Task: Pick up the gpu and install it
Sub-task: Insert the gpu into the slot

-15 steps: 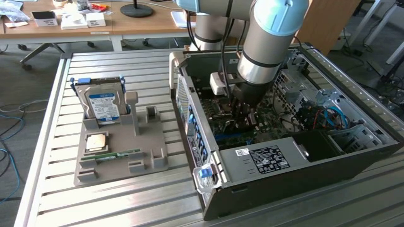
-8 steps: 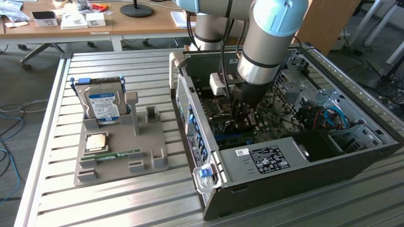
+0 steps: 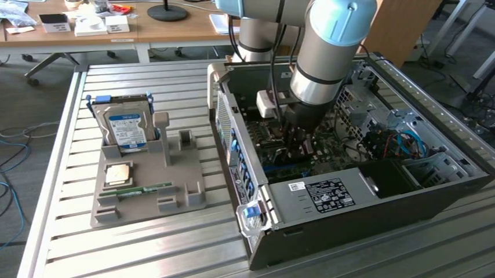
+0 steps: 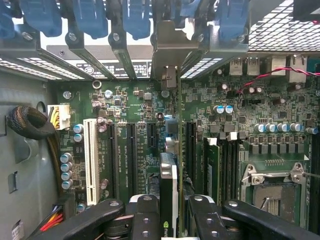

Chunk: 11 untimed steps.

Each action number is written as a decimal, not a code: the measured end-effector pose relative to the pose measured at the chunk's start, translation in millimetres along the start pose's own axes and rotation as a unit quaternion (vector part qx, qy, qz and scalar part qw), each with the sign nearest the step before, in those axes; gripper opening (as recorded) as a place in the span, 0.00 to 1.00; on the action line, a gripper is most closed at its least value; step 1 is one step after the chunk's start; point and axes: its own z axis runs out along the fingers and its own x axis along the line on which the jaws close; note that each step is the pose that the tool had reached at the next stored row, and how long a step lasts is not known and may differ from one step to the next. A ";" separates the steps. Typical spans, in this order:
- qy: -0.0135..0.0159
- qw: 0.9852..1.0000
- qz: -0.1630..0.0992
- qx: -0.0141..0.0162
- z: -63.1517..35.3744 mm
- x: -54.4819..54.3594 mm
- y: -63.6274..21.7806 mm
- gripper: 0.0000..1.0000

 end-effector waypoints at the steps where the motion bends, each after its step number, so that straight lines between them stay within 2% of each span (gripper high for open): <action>1: 0.000 1.000 0.000 0.000 0.1 0.0 0.0 0.27; 11: 0.000 1.000 0.000 0.000 1.1 0.1 0.0 0.27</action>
